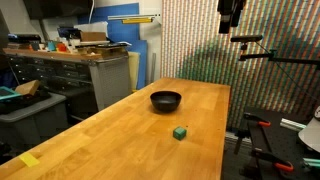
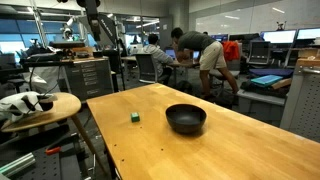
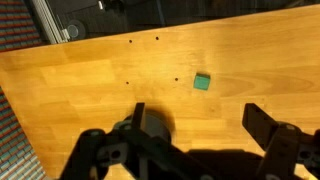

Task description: Put the block in the bowl

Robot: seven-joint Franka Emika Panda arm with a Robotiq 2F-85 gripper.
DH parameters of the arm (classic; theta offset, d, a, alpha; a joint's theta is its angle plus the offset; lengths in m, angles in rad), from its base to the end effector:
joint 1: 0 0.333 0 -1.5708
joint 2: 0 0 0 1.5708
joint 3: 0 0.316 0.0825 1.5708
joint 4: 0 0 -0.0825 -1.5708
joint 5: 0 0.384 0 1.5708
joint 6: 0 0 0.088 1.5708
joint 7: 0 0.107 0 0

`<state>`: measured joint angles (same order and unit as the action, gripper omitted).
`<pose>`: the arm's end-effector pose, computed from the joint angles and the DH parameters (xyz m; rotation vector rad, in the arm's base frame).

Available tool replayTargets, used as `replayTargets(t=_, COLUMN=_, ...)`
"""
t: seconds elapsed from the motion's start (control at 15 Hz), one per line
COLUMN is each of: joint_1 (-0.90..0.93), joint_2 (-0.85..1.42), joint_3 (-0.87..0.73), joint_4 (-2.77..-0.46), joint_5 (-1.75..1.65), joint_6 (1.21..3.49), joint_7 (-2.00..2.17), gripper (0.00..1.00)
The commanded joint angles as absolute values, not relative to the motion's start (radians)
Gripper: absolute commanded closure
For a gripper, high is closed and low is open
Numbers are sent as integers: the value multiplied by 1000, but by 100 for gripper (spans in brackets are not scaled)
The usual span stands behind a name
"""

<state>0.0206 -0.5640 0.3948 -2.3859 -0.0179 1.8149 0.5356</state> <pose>0.3502 0.1682 0.5040 2.9083 -0.2568 0.0856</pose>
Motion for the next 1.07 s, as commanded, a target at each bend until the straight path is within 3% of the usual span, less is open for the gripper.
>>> replayTargets(t=0.0, joint_1=50, joint_2=-557, joint_3=371, joint_4=-2381, joint_5=-33, joint_6=1813, joint_7=549, gripper=0)
replayTargets(t=0.33, joint_1=50, joint_2=-560, joint_3=371, joint_4=-2372, joint_5=-33, joint_6=1813, joint_7=549, gripper=0)
replayTargets(t=1.0, joint_1=41, joint_2=-294, joint_3=397, joint_4=-2459, joint_5=-48, joint_6=2225, joint_7=738, gripper=0)
